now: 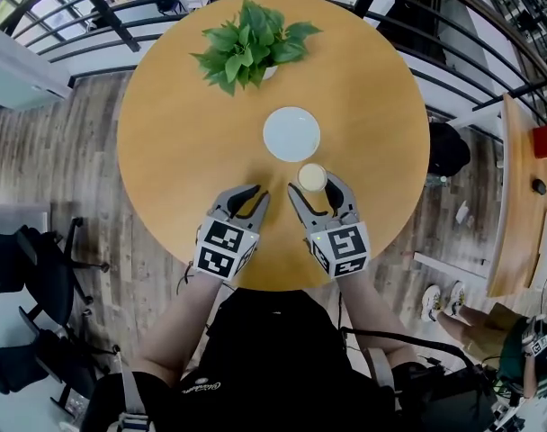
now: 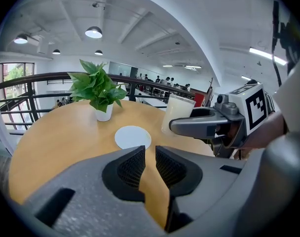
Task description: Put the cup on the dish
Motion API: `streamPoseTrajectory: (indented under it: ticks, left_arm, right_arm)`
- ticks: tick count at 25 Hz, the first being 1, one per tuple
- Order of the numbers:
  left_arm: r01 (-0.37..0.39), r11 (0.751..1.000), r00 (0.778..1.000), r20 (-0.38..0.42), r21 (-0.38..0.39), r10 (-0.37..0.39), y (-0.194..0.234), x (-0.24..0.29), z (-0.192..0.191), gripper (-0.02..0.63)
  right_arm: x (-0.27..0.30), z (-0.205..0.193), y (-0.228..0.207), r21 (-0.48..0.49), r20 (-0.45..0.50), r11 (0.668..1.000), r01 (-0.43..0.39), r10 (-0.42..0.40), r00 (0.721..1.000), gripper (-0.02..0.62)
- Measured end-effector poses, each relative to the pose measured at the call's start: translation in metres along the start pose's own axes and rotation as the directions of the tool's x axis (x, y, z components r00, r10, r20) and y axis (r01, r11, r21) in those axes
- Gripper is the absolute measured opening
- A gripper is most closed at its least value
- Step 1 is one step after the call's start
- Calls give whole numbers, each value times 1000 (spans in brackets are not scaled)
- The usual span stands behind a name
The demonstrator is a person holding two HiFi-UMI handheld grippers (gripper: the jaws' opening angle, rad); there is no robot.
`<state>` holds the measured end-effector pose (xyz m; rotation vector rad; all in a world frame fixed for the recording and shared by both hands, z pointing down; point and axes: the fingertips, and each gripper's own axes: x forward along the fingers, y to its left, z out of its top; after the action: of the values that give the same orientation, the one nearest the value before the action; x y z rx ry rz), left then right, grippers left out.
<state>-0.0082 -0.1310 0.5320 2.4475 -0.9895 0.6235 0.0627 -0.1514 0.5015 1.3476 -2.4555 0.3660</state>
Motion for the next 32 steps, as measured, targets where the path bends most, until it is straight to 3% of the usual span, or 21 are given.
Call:
streamPoseTrajectory:
  ticks: [16, 32]
  left_arm:
    - [-14, 1000, 1000, 5, -11, 15, 19, 14, 7, 69]
    - [-16, 1000, 1000, -22, -12, 16, 23, 16, -3, 69]
  right_arm:
    - [78, -8, -44, -44, -47, 999, 30, -32, 998, 244]
    - [150, -59, -90, -62, -211, 994, 85, -96, 973, 244]
